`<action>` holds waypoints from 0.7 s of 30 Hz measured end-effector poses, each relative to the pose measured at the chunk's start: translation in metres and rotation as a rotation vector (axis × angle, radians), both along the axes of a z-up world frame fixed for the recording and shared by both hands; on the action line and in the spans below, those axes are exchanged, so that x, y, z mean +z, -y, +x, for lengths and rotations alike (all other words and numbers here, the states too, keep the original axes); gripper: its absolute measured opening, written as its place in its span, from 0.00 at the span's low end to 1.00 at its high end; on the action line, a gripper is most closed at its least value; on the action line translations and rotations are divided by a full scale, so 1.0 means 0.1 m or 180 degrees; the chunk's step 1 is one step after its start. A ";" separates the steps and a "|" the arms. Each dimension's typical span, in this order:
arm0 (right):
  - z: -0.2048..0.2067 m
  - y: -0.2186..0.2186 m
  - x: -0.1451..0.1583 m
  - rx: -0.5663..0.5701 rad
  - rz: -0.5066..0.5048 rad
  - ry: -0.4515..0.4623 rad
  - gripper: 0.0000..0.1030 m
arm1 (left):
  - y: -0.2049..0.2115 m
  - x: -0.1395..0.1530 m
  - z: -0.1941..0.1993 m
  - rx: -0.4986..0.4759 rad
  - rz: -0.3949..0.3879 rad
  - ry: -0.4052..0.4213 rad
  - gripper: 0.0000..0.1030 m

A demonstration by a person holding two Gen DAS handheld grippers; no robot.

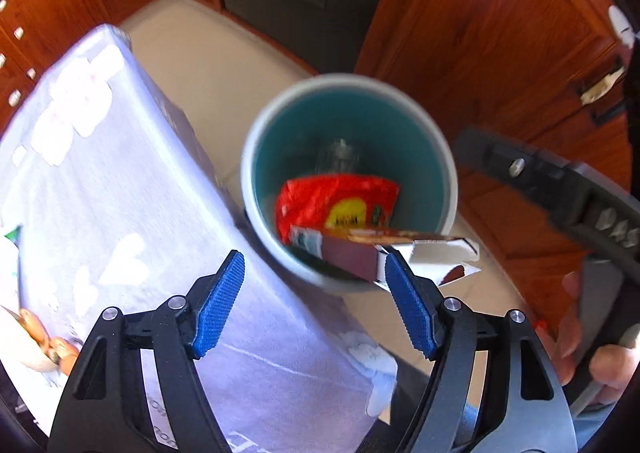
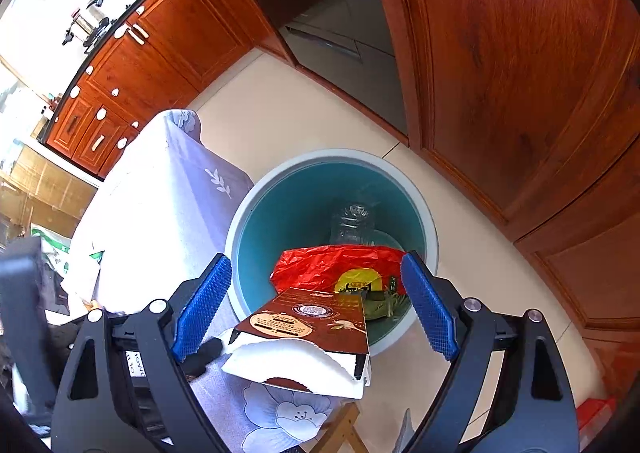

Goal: Collect trash
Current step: 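Open the right tool to drop the wrapper while the left tool releases the box, then move both tools back over the table toward the coconut shell and peels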

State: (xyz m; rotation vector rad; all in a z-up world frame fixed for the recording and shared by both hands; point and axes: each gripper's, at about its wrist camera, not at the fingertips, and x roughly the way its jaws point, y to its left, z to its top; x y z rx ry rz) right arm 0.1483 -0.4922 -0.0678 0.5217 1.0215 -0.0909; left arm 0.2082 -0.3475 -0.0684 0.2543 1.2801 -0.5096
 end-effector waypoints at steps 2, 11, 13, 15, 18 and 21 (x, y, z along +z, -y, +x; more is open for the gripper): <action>0.00 0.01 0.00 -0.0012 0.0005 -0.0002 0.80 | -0.01 0.08 0.01 0.0009 0.0026 0.0134 0.72; -0.02 0.00 0.03 -0.0018 0.0010 -0.0026 0.80 | -0.09 0.21 -0.01 0.0038 0.0023 0.0319 0.74; -0.02 -0.02 0.04 0.0001 0.0019 -0.0032 0.80 | -0.12 0.24 -0.04 -0.0002 -0.0010 0.0362 0.78; -0.02 -0.07 0.07 0.0026 -0.0005 -0.0019 0.80 | -0.16 0.27 -0.07 -0.0009 -0.0014 0.0398 0.84; -0.03 -0.14 0.11 0.0062 -0.0018 -0.0002 0.80 | -0.22 0.19 -0.09 0.0009 -0.0018 0.0468 0.87; -0.04 -0.24 0.17 0.0087 -0.0053 0.0025 0.84 | -0.34 0.22 -0.11 0.0068 -0.0050 0.0537 0.91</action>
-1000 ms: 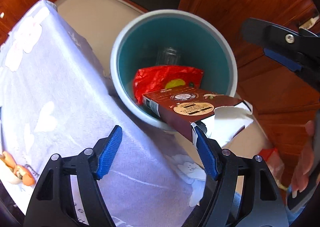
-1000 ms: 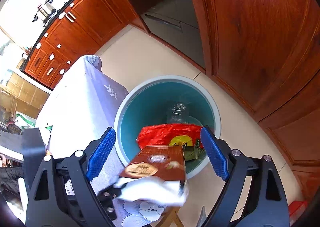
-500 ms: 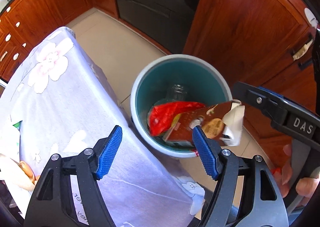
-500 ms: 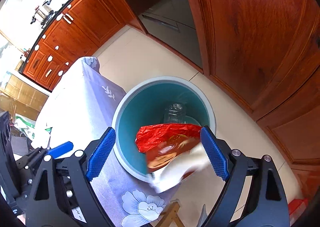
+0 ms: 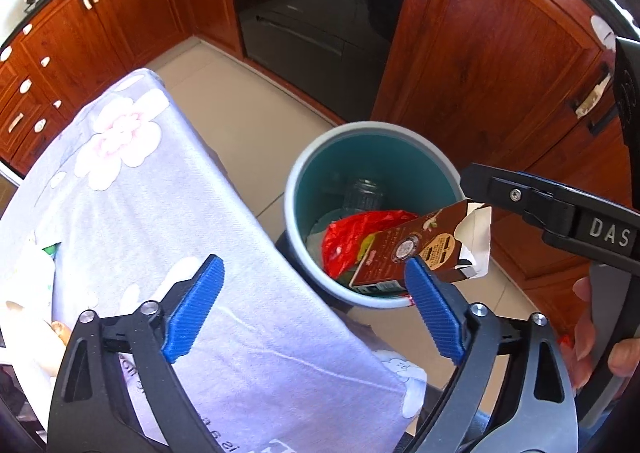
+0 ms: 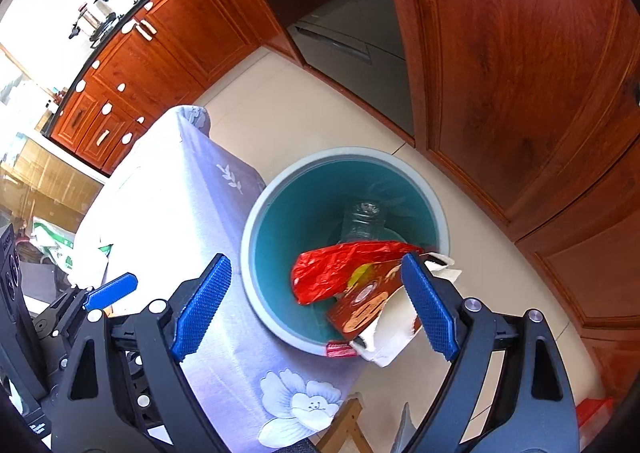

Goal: Collect trash
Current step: 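Move both tools back over the table toward the coconut shell and peels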

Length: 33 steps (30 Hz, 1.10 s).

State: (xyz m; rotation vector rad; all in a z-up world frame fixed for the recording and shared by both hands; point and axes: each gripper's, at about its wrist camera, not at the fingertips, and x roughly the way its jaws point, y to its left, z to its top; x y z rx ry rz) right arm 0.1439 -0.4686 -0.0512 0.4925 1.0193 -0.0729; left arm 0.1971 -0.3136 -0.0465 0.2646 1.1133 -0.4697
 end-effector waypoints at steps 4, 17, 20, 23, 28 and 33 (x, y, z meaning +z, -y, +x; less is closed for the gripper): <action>-0.01 -0.17 0.07 0.0075 -0.0049 0.0051 0.85 | -0.21 0.04 -0.04 0.0106 -0.0038 0.0074 0.93; 0.01 -1.06 0.22 0.0415 -0.0088 0.0139 0.85 | -1.33 0.05 -0.16 0.0651 0.0068 0.0339 0.94; 0.03 -1.31 0.22 0.0535 -0.0106 0.0117 0.84 | -1.63 0.00 -0.15 0.0840 0.0120 0.0395 0.95; 0.07 -1.56 0.21 0.0656 -0.0133 0.0087 0.85 | -1.95 -0.04 -0.11 0.1078 0.0254 0.0477 0.95; 0.18 -1.94 0.12 0.0853 -0.0096 0.0081 0.85 | -2.41 -0.10 -0.06 0.1448 0.0307 0.0502 0.95; 0.42 -2.52 -0.04 0.1270 -0.0122 0.0055 0.83 | -2.76 -0.15 -0.15 0.1477 0.0230 0.0447 0.95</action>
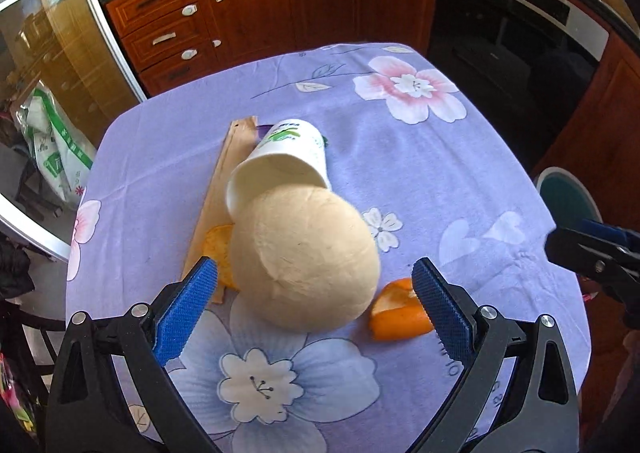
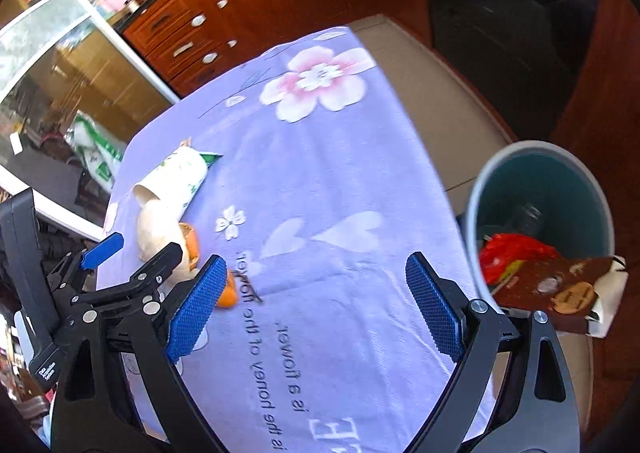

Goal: Collect trash
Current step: 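Move both tools back over the table toward the coconut shell and peels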

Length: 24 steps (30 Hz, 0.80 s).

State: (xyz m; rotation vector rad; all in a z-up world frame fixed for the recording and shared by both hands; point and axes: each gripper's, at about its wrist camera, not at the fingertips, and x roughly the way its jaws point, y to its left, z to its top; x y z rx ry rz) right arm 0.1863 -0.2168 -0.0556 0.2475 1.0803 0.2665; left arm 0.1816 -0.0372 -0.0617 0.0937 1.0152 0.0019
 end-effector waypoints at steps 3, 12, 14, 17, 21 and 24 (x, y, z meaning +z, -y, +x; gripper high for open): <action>0.17 -0.33 -0.08 0.0195 -0.0041 -0.0028 0.64 | -0.23 -0.03 -0.10 -0.0046 -0.0073 -0.0028 0.95; 0.50 -0.94 -0.33 0.0651 0.0019 -0.0302 0.34 | -0.83 -0.13 -0.20 0.0127 -0.0076 -0.0057 0.95; 0.50 -1.05 -0.34 0.0726 0.0022 -0.0335 0.34 | -0.89 -0.18 -0.18 0.0148 -0.0084 -0.0105 0.95; 0.45 -1.14 -0.29 0.0843 0.0040 -0.0337 0.34 | -0.92 -0.22 -0.17 0.0137 -0.0124 -0.0119 0.95; 0.34 -1.25 -0.19 0.0964 0.0064 -0.0324 0.34 | -0.92 -0.23 -0.22 0.0090 -0.0128 -0.0103 0.95; 0.26 -1.36 -0.11 0.1053 0.0073 -0.0302 0.34 | -0.97 -0.23 -0.28 0.0112 -0.0137 -0.0096 0.95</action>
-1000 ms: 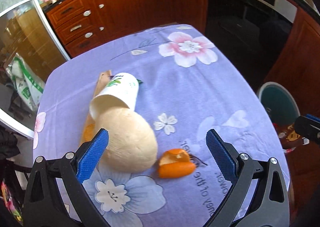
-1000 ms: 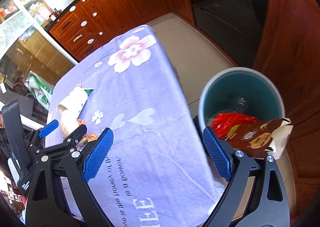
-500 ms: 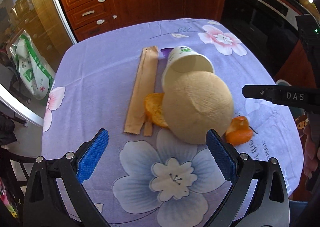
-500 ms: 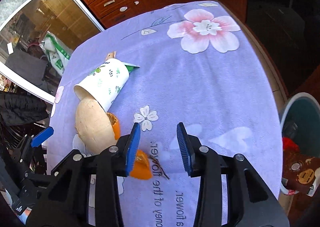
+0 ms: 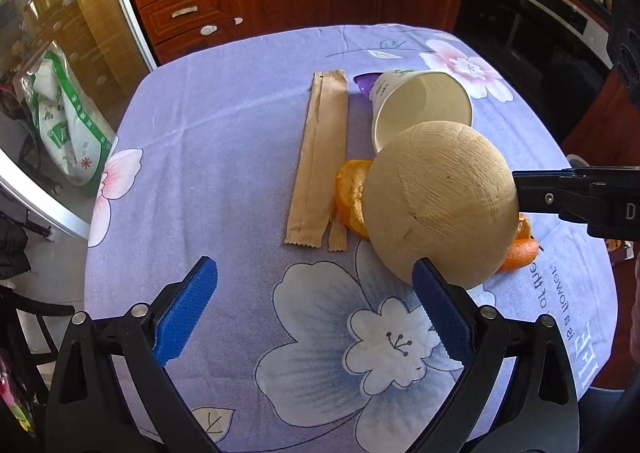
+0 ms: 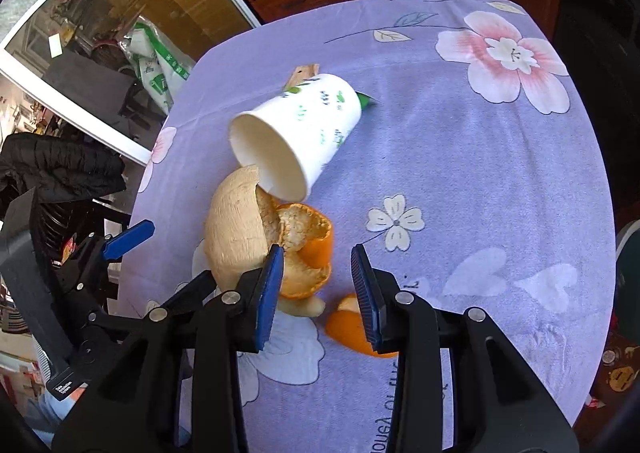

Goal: Collect trash
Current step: 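Move both tools back over the table toward the coconut shell and peels, then grasp the coconut shell rim with the left tool while the right tool grasps an orange peel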

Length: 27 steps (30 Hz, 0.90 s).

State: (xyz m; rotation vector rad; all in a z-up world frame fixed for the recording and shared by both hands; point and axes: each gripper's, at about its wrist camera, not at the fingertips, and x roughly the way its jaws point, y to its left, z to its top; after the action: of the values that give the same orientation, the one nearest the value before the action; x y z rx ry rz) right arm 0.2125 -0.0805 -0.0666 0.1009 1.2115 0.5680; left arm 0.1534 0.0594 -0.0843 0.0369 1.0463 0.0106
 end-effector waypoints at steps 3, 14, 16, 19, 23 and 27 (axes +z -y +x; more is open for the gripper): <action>-0.08 -0.12 0.06 0.0101 0.0003 0.0008 0.34 | -0.08 0.00 -0.09 0.0050 -0.0049 -0.0013 0.95; -0.33 -0.48 0.04 0.0341 -0.0053 0.0012 0.35 | -0.38 0.06 -0.51 0.0130 -0.0078 0.0002 0.95; -0.31 -0.46 0.03 0.0299 -0.0075 0.0007 0.35 | -0.41 0.01 -0.54 0.0148 -0.0068 -0.0042 0.95; -0.30 -0.40 0.01 0.0226 -0.0114 0.0006 0.39 | -0.47 -0.03 -0.57 0.0168 -0.0093 -0.0078 0.95; -0.28 -0.29 0.00 0.0115 -0.0169 0.0018 0.40 | -0.57 0.01 -0.61 0.0192 -0.0161 -0.0044 0.95; -0.25 -0.21 -0.05 0.0029 -0.0194 -0.0003 0.41 | -0.66 0.01 -0.55 0.0231 -0.0210 -0.0040 0.95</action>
State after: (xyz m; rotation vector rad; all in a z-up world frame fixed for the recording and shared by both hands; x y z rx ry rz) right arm 0.1879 -0.0593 -0.0715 0.0440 1.2297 0.5384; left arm 0.0987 0.1251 -0.0837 -0.0610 1.0596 0.0418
